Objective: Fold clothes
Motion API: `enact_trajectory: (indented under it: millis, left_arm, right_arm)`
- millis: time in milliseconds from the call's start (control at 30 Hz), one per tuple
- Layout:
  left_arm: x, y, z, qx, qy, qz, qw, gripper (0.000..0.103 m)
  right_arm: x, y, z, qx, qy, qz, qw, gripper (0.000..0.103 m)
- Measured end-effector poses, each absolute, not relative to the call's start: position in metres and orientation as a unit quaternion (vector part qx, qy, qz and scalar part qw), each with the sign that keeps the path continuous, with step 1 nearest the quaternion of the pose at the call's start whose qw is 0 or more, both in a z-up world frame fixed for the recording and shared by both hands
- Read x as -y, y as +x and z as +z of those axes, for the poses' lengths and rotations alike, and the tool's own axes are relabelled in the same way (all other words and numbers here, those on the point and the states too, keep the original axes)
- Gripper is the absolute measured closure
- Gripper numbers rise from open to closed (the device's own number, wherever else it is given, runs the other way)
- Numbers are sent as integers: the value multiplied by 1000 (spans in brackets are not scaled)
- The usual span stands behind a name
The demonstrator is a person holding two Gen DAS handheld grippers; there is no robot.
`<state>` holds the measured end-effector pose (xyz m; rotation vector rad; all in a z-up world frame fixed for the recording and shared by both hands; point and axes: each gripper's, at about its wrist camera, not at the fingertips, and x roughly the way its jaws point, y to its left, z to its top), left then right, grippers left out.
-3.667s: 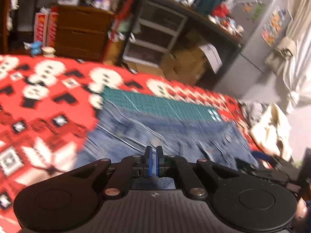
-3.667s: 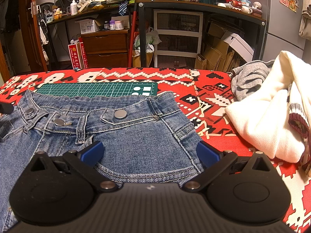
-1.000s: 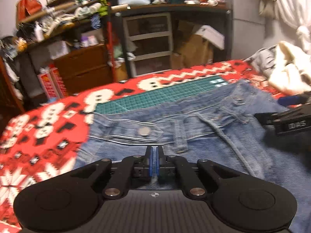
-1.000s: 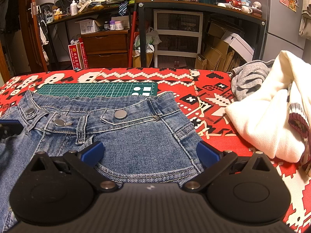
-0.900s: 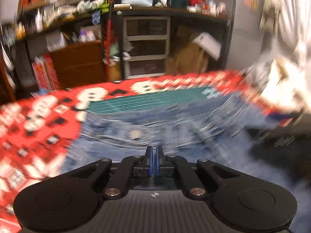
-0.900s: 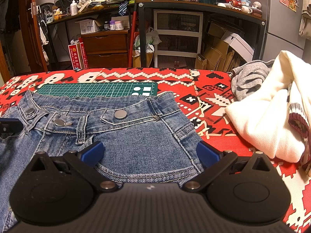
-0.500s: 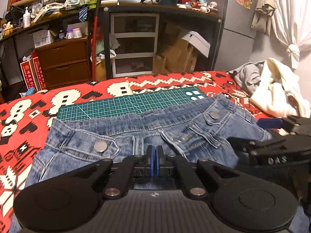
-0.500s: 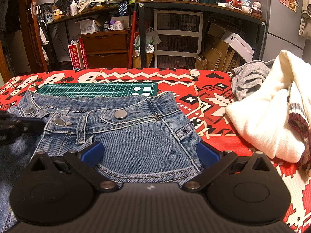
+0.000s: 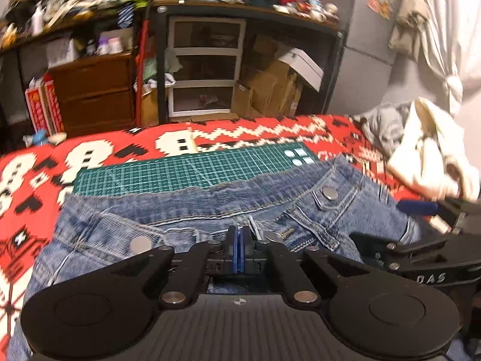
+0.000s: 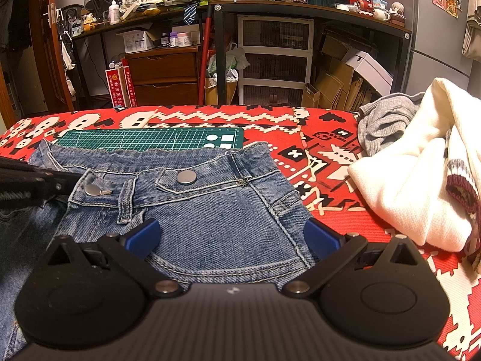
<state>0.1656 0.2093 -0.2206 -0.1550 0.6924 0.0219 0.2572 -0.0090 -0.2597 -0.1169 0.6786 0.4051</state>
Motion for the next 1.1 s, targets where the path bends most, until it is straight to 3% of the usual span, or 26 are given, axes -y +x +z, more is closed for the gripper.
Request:
enact_trajectory:
  millis: [267,367,633,900,1100]
  left_arm:
    - [-224,160,-202,-329,-174,-47,927,102]
    - [-212,176,-210,-373,-143,-55,915,101]
    - [-222,166,-208,-404,-110,-36,908,98]
    - [-237,125,-205,-388,-183,-55,902,98]
    - [-211,95,-219,-420,-157,-72,891,98]
  right_arm:
    - [9,257,-260,-330,-57,197,921,0]
    - [9,258,-260,-330,-57,197,921,1]
    - [9,257,-260,-330,-57,197,921,1]
    - [9,257,-260,-330,-57,197,921,0]
    - [9,258,-260,-330,-57,197,921,0]
